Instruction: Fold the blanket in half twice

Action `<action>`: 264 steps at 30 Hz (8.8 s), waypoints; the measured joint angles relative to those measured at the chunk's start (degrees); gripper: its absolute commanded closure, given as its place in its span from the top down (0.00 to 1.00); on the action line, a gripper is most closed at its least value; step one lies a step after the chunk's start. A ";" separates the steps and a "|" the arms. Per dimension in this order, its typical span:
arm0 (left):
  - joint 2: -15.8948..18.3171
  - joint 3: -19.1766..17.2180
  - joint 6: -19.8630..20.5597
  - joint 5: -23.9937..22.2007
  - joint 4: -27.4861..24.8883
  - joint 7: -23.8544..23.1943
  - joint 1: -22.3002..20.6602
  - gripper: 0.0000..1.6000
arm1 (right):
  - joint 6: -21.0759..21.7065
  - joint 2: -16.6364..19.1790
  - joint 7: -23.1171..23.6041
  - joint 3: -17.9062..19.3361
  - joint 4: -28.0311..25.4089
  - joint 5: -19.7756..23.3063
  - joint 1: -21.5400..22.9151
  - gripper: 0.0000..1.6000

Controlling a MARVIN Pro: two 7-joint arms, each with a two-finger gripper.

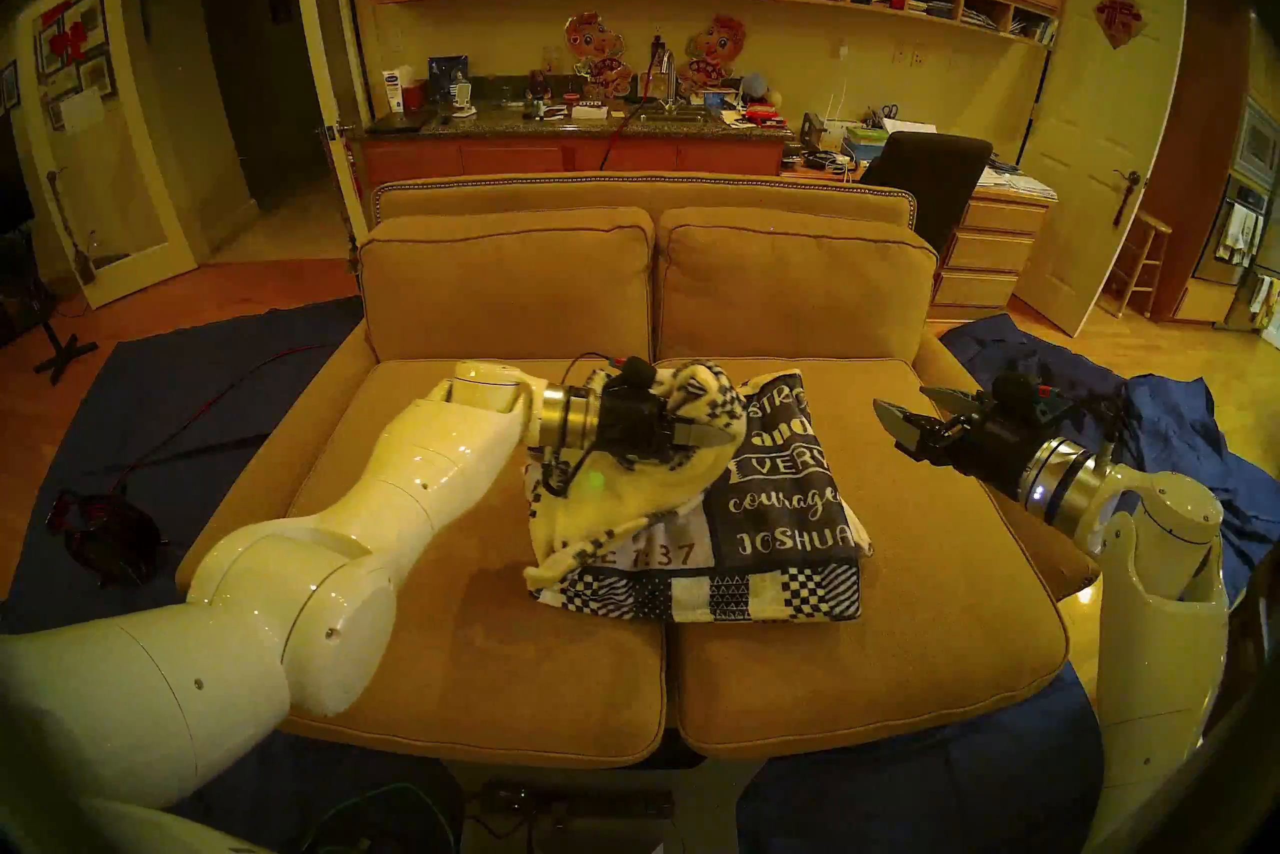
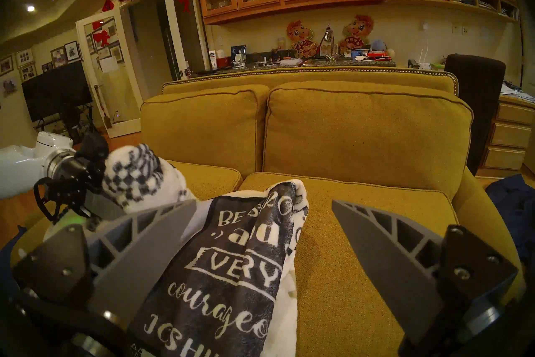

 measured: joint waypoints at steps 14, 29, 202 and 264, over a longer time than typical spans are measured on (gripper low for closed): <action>-7.55 4.85 3.10 0.46 3.30 13.05 -2.42 0.00 | -0.01 0.00 0.00 0.00 0.01 0.00 0.00 1.00; -13.52 3.68 0.23 0.03 15.36 20.53 -6.79 1.00 | -0.01 0.01 0.00 0.01 0.00 0.01 0.00 1.00; 23.66 -10.77 -21.99 8.40 -47.78 35.36 22.78 1.00 | -2.14 0.25 0.52 -6.74 -3.10 -2.13 1.50 1.00; 23.25 -11.25 -22.59 8.42 -47.77 34.56 22.77 1.00 | -4.26 4.50 -1.54 -43.37 4.97 -27.53 20.62 0.46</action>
